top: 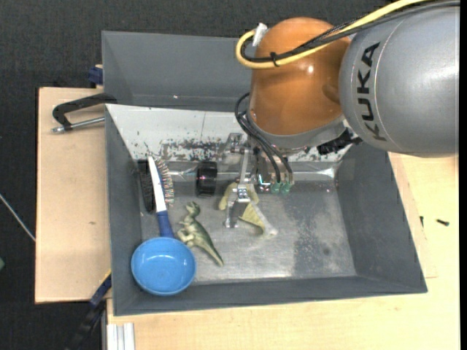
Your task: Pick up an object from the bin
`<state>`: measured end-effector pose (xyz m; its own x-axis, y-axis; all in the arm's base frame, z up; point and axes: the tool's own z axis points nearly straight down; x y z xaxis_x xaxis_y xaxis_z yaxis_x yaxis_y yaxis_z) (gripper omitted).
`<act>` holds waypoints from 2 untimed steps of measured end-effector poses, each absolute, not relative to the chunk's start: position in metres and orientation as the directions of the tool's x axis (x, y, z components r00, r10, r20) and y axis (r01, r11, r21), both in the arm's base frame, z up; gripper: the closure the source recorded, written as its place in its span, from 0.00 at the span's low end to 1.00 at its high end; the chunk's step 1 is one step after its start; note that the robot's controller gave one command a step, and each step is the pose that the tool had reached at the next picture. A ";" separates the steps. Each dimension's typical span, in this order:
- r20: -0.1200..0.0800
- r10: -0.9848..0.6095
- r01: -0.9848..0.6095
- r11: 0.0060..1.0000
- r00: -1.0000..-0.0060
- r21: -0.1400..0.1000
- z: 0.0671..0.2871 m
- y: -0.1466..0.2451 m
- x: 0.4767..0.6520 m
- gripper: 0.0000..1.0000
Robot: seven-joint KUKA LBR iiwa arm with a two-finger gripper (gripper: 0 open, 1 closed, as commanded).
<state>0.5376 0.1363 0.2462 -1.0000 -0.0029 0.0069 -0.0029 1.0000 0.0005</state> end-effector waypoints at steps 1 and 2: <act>0.005 -0.139 -0.139 0.990 -0.990 -0.002 0.149 0.052 0.581 0.00; -0.006 0.175 0.175 0.985 -0.985 0.002 0.076 0.039 0.584 0.00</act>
Offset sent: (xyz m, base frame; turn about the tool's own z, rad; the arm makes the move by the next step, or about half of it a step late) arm 0.0431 -0.0807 -0.0942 -0.1412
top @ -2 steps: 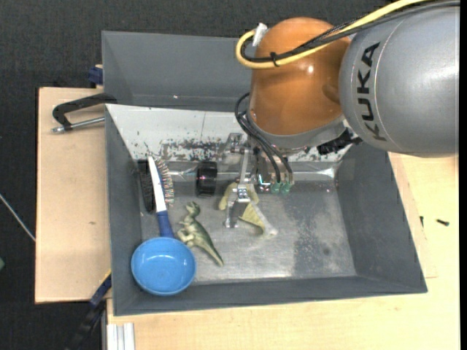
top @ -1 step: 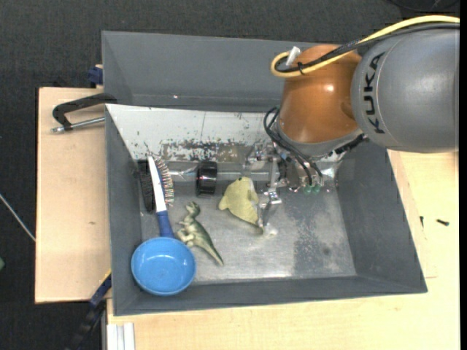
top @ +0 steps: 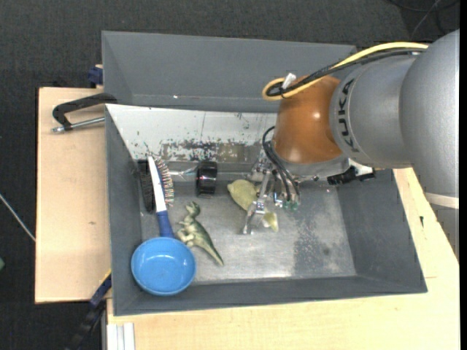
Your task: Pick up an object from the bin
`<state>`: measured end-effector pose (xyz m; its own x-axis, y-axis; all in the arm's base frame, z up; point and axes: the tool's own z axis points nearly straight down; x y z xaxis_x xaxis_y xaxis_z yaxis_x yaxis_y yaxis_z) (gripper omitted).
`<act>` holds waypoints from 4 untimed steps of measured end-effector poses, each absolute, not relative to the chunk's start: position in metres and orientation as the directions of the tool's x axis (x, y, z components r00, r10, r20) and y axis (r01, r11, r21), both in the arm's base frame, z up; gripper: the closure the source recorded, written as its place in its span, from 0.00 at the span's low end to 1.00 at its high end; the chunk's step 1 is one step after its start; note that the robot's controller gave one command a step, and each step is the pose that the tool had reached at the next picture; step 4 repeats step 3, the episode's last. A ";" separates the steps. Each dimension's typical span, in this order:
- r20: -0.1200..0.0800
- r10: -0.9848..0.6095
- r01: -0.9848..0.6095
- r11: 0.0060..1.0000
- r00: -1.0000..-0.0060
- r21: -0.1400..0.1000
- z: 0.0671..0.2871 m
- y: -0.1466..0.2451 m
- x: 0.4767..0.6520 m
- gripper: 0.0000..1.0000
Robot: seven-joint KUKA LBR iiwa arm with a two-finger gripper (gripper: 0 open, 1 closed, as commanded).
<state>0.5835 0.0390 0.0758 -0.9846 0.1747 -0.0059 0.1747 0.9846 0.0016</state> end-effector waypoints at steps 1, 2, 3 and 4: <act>-0.014 0.175 0.175 0.985 -0.985 0.004 0.078 0.039 0.586 1.00; -0.014 0.184 0.184 0.983 -0.983 0.005 0.179 0.035 0.593 1.00; -0.015 0.161 0.161 0.987 -0.987 0.004 0.256 0.039 0.590 1.00; -0.015 0.161 0.161 0.987 -0.987 0.004 0.256 0.039 0.590 1.00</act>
Offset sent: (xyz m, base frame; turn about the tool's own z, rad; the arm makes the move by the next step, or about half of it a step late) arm 0.0000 0.0000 0.0000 0.0000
